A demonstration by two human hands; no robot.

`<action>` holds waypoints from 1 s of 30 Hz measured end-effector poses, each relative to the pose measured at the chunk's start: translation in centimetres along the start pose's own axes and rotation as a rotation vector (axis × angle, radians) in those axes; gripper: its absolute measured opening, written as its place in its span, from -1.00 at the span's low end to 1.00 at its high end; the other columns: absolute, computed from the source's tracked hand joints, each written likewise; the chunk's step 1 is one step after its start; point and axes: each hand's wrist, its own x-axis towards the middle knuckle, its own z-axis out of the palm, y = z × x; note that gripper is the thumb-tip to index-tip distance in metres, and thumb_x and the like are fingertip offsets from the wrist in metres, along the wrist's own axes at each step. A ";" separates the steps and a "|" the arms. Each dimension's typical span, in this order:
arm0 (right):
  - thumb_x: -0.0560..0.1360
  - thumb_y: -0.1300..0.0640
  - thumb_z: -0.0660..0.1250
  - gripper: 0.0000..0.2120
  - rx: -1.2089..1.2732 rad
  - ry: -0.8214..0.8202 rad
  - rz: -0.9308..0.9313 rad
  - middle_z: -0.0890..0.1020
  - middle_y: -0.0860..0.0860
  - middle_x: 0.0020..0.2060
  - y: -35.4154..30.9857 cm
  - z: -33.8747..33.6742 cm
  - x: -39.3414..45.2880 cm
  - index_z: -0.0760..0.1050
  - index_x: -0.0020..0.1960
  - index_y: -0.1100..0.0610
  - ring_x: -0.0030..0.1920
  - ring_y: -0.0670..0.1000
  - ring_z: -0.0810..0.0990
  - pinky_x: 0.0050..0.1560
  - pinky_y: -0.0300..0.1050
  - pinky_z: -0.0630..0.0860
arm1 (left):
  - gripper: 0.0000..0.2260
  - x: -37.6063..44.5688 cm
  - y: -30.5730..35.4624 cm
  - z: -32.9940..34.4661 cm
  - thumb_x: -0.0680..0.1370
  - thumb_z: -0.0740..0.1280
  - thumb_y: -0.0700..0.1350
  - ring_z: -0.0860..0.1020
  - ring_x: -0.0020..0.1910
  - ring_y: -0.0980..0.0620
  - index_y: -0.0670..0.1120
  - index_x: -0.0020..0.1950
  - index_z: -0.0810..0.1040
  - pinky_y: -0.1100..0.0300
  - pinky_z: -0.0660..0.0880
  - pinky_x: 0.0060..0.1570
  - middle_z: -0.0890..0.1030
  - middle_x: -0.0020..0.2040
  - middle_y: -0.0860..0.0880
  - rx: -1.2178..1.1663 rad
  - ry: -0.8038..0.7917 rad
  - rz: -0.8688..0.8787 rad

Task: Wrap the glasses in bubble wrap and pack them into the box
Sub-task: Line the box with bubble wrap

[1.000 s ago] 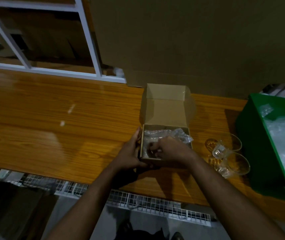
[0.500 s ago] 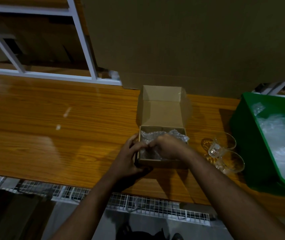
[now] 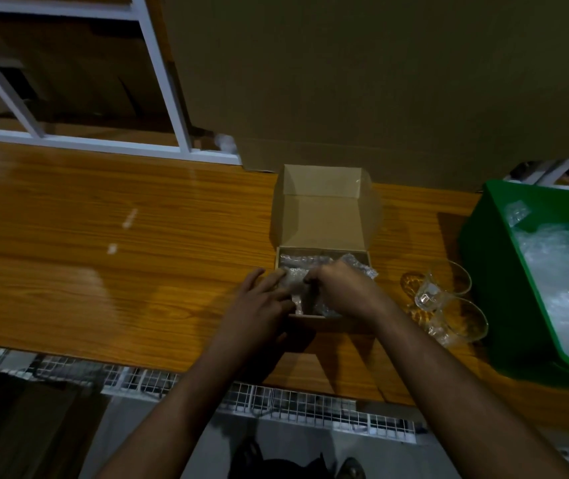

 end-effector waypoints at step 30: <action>0.49 0.17 0.45 -0.90 -0.093 -0.200 -0.210 0.56 -0.14 -0.21 0.4 -0.8 0.3 0.61 -0.04 0.00 -0.17 -0.11 0.54 -0.16 -0.18 0.51 | -0.56 -2.3 -0.4 2.2 0.41 0.45 -0.06 0.33 0.46 -0.03 -0.03 0.27 0.48 0.08 0.36 0.35 0.50 0.39 -0.07 -0.615 0.385 -0.050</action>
